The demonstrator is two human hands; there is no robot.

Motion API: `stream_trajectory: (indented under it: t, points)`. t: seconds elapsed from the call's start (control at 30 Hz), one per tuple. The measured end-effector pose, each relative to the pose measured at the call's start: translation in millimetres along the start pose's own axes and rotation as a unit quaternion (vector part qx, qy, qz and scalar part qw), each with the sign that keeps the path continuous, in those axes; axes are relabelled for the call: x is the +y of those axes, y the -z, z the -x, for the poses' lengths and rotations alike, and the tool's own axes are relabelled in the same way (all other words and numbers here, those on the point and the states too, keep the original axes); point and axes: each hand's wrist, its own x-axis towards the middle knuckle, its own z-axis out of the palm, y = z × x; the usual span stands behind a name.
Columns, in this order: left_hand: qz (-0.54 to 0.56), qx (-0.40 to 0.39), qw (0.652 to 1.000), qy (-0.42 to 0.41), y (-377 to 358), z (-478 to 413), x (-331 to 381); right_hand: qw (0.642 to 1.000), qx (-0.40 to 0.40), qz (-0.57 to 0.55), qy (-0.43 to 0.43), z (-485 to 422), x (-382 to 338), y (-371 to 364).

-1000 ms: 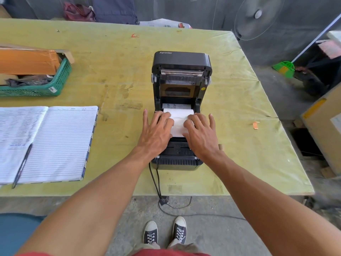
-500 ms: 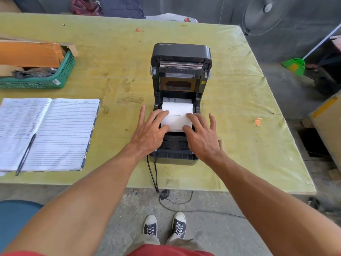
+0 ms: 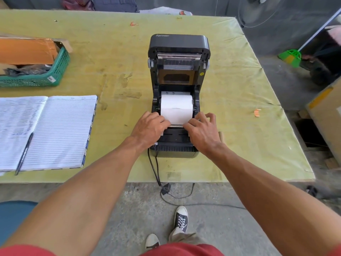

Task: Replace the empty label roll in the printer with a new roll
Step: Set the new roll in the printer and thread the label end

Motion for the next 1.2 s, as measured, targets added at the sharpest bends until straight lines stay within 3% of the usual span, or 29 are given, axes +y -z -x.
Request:
stream_trajectory:
  t: [0.57,0.8,1.0,1.2]
  points:
    - [0.018,-0.164,0.986,-0.035,9.2,-3.7,-18.4,0.998,-0.027,0.013,0.059,-5.2,-3.9,7.9]
    - [0.040,-0.165,0.985,-0.031,7.2,-0.4,-21.2,0.999,-0.023,-0.008,0.039,4.9,-4.7,2.8]
    - [0.085,-0.115,0.990,0.002,0.0,10.0,-11.1,0.999,-0.006,-0.028,0.034,14.6,-2.4,2.0]
    - [0.059,-0.097,0.993,-0.022,-1.1,15.9,-10.2,0.999,-0.005,-0.037,0.040,16.0,-1.4,6.1]
